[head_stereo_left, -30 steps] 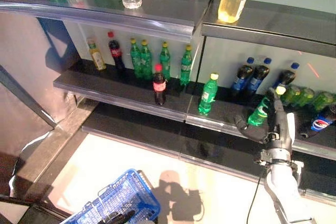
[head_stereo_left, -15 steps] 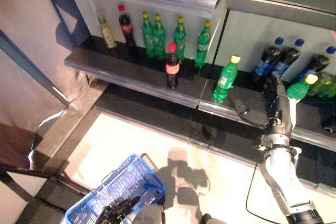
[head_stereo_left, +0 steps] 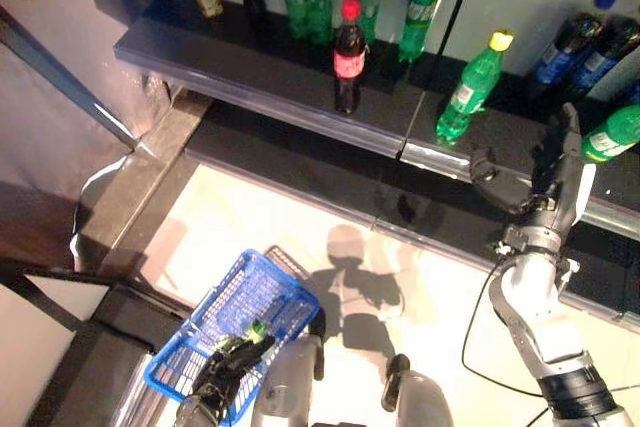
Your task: Pick up the drink and place into the basket.
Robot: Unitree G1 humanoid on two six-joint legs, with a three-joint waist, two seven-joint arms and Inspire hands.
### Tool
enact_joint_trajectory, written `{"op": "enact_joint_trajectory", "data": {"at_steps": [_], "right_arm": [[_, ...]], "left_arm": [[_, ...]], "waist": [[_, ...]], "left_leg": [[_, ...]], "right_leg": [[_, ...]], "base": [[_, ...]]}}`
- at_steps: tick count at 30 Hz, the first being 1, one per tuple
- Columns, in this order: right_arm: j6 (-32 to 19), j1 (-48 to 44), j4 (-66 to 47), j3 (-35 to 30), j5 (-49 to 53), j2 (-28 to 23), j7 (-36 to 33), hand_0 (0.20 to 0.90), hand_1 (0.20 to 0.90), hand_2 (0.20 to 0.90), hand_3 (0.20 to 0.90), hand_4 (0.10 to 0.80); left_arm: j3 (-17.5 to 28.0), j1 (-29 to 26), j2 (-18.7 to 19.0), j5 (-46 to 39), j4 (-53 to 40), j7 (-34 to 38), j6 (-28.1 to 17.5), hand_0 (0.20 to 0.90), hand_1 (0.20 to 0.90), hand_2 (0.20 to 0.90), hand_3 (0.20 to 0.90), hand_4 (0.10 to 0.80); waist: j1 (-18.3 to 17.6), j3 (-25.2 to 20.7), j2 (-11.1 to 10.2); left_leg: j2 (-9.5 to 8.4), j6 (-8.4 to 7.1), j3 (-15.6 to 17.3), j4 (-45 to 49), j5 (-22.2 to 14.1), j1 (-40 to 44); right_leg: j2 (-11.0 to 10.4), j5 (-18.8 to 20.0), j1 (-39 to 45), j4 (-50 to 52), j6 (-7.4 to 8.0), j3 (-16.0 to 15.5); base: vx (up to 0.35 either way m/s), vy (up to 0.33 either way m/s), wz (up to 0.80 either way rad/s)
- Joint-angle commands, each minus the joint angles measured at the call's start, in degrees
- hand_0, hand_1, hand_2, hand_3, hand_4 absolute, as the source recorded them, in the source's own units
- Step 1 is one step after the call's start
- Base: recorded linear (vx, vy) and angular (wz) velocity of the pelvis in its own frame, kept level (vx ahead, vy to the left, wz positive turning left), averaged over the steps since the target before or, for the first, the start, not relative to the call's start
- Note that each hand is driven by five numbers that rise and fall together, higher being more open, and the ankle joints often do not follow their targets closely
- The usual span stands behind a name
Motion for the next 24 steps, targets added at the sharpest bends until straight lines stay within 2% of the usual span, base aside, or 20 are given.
{"op": "enact_joint_trajectory", "data": {"at_steps": [1,13,23,24], "right_arm": [[-2.8,-8.1,-3.5,-0.2,-1.0,-3.9,-4.6,0.9,0.9,0.9,0.9,0.8],[-1.0,-24.0,4.2,1.2,1.1,-6.6,-6.1,0.9,0.9,0.9,0.9,0.8],[-0.6,-33.8,10.7,2.4,4.2,-7.8,-7.9,0.9,0.9,0.9,0.9,0.8],[0.0,-37.1,12.5,3.0,4.8,-7.9,-8.1,0.9,0.9,0.9,0.9,0.8]], "left_arm": [[-6.5,3.5,-1.2,-1.4,-5.5,-4.9,-0.7,0.3,0.3,0.3,0.2,0.1],[-8.7,2.0,-0.3,-4.5,-9.4,-4.4,-1.1,0.3,0.3,0.3,0.2,0.1],[-9.2,1.2,0.9,-6.7,-11.4,-5.4,-2.0,0.3,0.3,0.3,0.2,0.1],[-9.6,0.4,1.3,-7.5,-12.3,-5.3,-2.2,0.3,0.3,0.3,0.2,0.1]], "waist": [[0.2,-2.0,0.1],[2.0,3.7,2.0],[3.4,4.1,2.3],[3.8,4.1,2.1]], "left_leg": [[1.11,-2.9,-5.2,7.5,-5.6,-0.6],[0.33,-2.71,-5.4,11.3,-5.1,-6.7],[0.3,-1.87,-5.7,12.2,-4.5,-11.7],[0.36,-1.54,-5.9,12.3,-4.5,-13.3]], "right_leg": [[-0.3,7.5,-5.8,2.0,-2.72,-1.3],[-0.9,6.4,-11.6,7.0,-3.41,-0.3],[-0.5,7.6,-15.9,6.9,-3.27,0.1],[-0.2,8.1,-17.2,6.3,-3.17,0.3]], "base": [[0.0,0.0,0.0],[-0.039,0.028,-0.06],[-0.015,0.004,-0.05],[-0.027,-0.014,-0.05]]}}
